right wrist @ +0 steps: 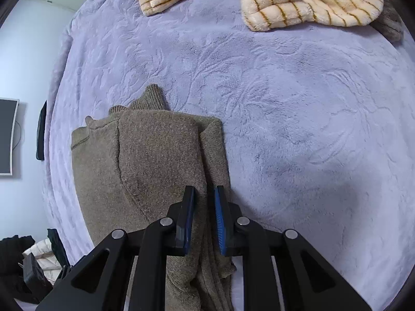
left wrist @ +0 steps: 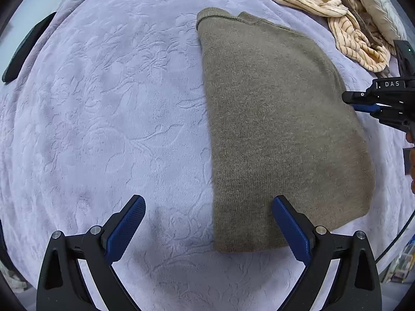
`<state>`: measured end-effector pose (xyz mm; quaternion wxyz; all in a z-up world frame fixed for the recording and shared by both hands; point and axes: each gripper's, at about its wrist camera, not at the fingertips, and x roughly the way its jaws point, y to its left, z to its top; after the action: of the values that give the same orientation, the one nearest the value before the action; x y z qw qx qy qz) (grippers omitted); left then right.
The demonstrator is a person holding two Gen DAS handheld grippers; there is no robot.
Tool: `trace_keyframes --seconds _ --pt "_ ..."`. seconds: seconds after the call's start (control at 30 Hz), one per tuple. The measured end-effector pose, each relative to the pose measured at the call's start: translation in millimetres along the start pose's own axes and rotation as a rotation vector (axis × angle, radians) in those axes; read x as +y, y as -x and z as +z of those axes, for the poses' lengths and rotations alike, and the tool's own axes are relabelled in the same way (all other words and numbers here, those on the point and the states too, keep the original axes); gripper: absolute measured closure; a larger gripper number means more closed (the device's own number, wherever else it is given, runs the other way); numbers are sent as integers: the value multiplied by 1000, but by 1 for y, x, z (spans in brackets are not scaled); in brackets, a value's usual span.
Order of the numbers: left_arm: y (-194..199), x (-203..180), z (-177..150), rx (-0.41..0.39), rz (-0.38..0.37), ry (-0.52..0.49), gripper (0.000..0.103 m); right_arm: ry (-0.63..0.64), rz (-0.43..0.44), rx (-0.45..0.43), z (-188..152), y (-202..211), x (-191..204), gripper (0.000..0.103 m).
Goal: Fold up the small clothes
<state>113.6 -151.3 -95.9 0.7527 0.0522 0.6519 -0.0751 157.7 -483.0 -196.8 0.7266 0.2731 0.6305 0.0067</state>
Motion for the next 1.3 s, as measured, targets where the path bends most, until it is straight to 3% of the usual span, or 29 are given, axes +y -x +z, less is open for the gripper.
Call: trace_keyframes --seconds 0.27,0.53,0.67,0.7,0.9,1.17,1.3 --pt "1 -6 -3 8 -10 -4 5 18 -22 23 -24 20 -7 85" --pt "-3 -11 2 23 -3 -12 5 -9 24 78 -63 30 -24 83" --pt "-8 -15 4 35 -12 -14 5 -25 35 90 -74 28 -28 53" --pt "-9 -16 5 42 -24 -15 5 -27 41 91 -76 28 -30 50" --pt "-16 -14 10 66 -78 11 5 -26 62 116 -83 22 -31 46" --pt "-17 4 27 53 -215 102 5 -14 132 107 -75 22 -34 46" --pt "-19 8 33 39 -277 93 5 -1 183 74 -62 26 -33 33"
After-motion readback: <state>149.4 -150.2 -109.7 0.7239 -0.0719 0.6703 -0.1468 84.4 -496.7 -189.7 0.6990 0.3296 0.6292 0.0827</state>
